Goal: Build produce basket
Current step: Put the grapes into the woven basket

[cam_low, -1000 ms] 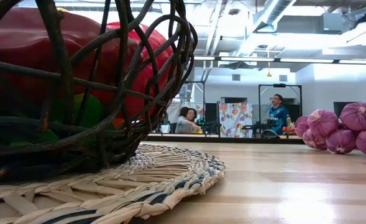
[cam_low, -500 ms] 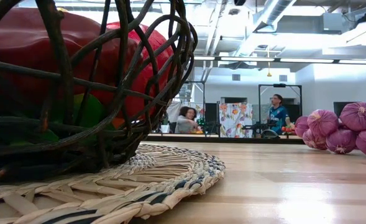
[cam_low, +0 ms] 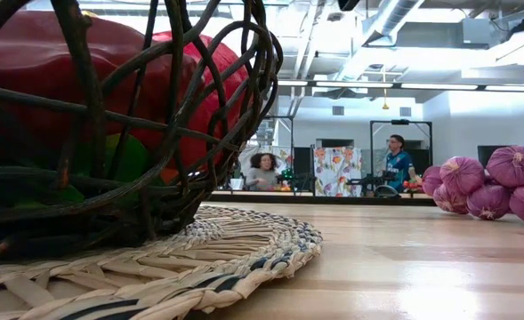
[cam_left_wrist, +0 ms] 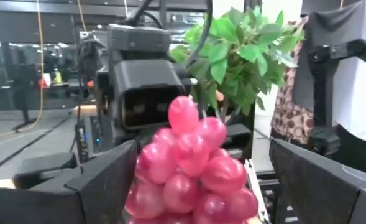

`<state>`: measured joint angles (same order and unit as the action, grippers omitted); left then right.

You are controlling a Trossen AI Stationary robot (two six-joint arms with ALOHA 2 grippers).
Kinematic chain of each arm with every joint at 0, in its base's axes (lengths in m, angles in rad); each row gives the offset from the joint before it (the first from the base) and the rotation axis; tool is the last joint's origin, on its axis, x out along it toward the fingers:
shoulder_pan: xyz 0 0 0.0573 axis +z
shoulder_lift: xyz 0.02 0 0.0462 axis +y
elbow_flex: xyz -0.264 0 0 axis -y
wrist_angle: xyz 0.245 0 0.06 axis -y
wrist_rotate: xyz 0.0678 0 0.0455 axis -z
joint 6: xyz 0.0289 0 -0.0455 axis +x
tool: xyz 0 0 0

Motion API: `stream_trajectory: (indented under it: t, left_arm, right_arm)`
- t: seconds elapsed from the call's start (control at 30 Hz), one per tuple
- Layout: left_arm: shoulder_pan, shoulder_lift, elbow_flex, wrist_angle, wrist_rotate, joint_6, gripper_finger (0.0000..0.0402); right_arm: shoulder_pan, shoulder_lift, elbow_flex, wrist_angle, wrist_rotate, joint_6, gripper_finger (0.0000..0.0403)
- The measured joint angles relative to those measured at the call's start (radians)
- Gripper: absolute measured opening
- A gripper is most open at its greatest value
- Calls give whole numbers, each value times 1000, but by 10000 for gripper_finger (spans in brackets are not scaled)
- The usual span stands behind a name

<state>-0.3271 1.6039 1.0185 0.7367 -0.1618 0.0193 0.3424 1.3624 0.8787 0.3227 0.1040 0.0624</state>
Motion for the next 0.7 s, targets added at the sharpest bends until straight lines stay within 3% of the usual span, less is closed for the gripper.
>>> stream_trajectory:
  t: [0.17,0.7]
  left_arm:
    - [26,0,0,-31,-13,-11,341]
    - [65,0,-1,-44,24,-85,225]
  right_arm:
    - [-1,0,-1,2,1,0,159]
    - [-3,0,-1,-19,1,16,185]
